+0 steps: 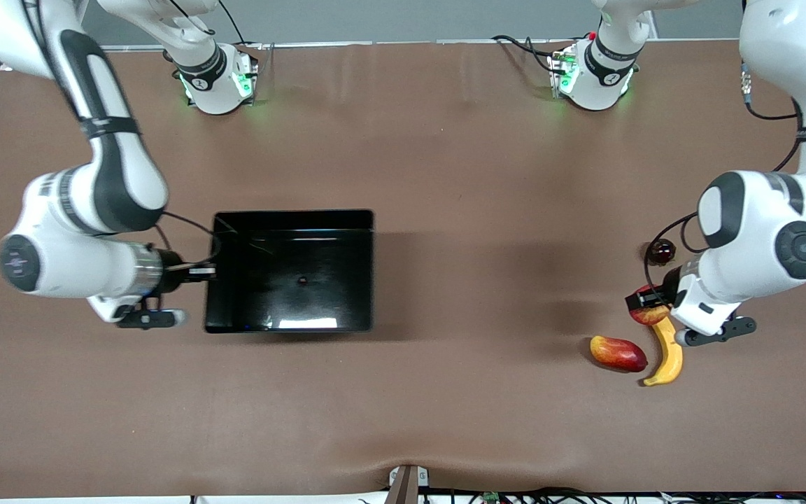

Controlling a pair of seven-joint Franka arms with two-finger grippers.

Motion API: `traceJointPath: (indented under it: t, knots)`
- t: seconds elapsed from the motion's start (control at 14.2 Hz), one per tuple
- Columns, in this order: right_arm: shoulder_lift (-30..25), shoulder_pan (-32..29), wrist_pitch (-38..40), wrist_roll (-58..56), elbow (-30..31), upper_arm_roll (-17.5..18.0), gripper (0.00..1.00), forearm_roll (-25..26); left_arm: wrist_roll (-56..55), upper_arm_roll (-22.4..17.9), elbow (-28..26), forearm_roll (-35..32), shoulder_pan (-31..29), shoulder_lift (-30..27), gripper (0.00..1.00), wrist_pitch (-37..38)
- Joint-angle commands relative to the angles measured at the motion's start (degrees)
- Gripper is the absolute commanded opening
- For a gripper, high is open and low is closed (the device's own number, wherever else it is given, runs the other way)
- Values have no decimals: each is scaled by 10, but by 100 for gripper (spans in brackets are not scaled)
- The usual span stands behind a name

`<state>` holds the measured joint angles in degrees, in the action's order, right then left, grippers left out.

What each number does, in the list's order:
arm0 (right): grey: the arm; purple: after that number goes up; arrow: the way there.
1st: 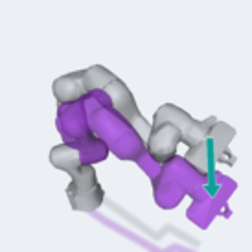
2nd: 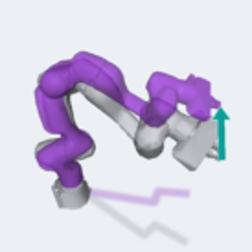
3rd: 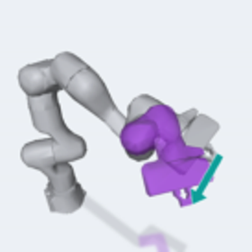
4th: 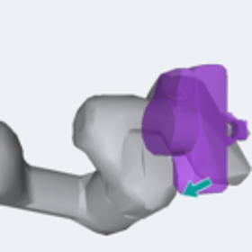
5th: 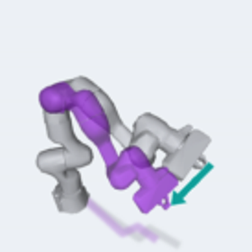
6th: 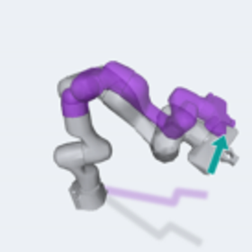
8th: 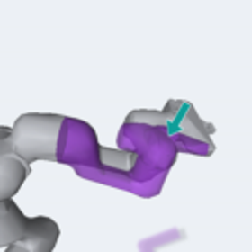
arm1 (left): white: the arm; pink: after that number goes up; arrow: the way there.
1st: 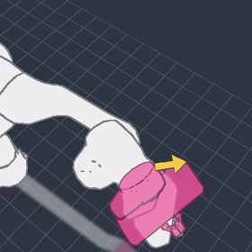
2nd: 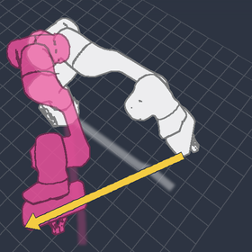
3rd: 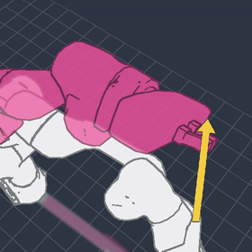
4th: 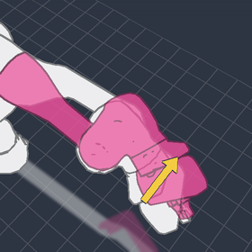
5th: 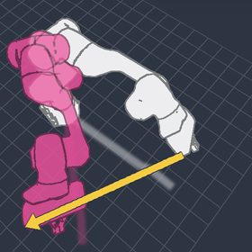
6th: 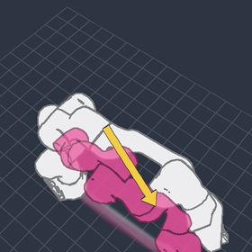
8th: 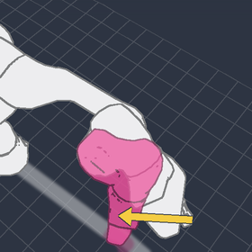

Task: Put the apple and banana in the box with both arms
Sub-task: 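Slide the black tray toward the fruit with the right gripper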

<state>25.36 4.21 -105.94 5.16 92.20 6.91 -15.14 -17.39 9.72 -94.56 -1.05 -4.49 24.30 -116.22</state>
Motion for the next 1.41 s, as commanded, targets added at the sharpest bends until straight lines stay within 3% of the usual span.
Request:
traceJointPath:
  t: [0.0,0.28,0.99,1.06,1.13,1.2,1.34]
  knots:
    - [14,41,-18,34,-5,-5,0,-37,-3,7,38,6,-1,-17,0,62]
    - [40,121,-94,136,-5,-5,0,-38,-12,21,85,9,1,-21,0,111]
    - [126,253,-252,246,-22,-5,0,-35,-67,47,89,7,1,-30,0,119]
    - [132,253,-258,246,-22,-5,18,-35,-75,48,89,6,3,-30,0,119]
    - [136,252,-258,246,-23,-6,85,-35,-84,48,89,6,6,-29,0,119]
    - [135,251,-258,238,-24,-6,100,-30,-94,48,89,6,15,-29,0,119]
    - [130,246,-241,240,-57,-9,100,-29,-113,48,89,6,23,-29,0,119]
